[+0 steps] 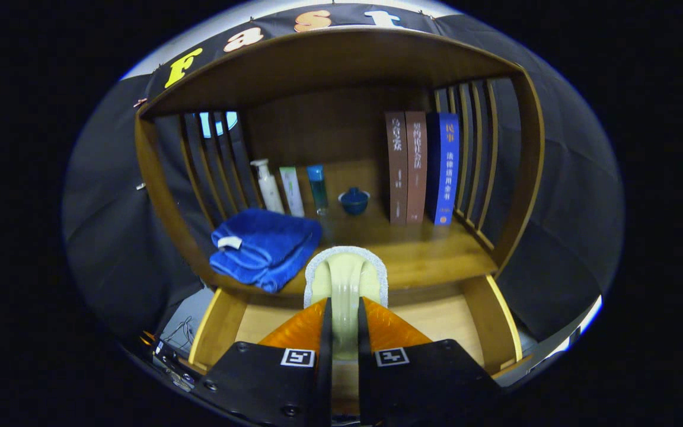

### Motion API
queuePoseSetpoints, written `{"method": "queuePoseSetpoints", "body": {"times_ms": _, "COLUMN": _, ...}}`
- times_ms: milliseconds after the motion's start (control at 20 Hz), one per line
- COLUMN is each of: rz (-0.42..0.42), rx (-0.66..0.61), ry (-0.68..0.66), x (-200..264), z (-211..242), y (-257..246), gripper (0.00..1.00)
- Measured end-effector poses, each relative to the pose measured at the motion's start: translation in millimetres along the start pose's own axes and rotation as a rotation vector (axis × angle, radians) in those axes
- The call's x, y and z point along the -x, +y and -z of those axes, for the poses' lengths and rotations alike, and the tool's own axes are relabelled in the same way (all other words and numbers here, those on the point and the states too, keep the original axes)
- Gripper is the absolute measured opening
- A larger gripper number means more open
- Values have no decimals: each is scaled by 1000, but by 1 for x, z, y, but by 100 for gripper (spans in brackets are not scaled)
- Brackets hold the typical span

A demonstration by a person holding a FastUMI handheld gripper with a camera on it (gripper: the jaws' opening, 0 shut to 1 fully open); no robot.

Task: Pull open the drawer, take out the items inside it, and place them on the countertop above the cabinet.

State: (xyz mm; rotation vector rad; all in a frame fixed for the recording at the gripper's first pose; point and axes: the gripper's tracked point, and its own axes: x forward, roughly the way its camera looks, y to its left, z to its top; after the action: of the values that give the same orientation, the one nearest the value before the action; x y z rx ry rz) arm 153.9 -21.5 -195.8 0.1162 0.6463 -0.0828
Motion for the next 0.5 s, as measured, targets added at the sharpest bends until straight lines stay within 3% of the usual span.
{"method": "queuePoseSetpoints", "body": {"times_ms": 250, "rz": 18, "rx": -2, "ry": -17, "x": -62, "z": -40, "y": -1, "gripper": 22}}
{"method": "queuePoseSetpoints", "body": {"times_ms": 500, "rz": 35, "rx": 7, "ry": 68, "x": -128, "z": -48, "y": -7, "gripper": 23}}
